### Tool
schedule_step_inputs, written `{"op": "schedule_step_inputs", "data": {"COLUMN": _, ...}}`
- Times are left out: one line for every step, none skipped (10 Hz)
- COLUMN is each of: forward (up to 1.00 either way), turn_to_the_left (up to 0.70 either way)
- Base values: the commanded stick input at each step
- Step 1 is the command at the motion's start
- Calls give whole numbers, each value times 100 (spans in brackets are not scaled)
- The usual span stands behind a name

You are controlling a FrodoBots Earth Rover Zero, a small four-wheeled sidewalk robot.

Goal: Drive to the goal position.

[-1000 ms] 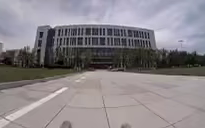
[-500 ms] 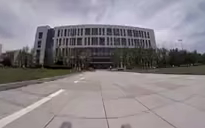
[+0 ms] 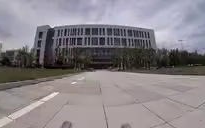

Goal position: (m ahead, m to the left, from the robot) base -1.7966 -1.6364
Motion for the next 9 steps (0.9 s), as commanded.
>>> {"op": "schedule_step_inputs", "data": {"forward": 70, "turn_to_the_left": 0}}
{"op": "schedule_step_inputs", "data": {"forward": 70, "turn_to_the_left": 0}}
{"op": "schedule_step_inputs", "data": {"forward": 70, "turn_to_the_left": 0}}
{"op": "schedule_step_inputs", "data": {"forward": 70, "turn_to_the_left": 0}}
{"op": "schedule_step_inputs", "data": {"forward": 70, "turn_to_the_left": 0}}
{"op": "schedule_step_inputs", "data": {"forward": 70, "turn_to_the_left": 0}}
{"op": "schedule_step_inputs", "data": {"forward": 70, "turn_to_the_left": 0}}
{"op": "schedule_step_inputs", "data": {"forward": 70, "turn_to_the_left": 0}}
{"op": "schedule_step_inputs", "data": {"forward": 70, "turn_to_the_left": 0}}
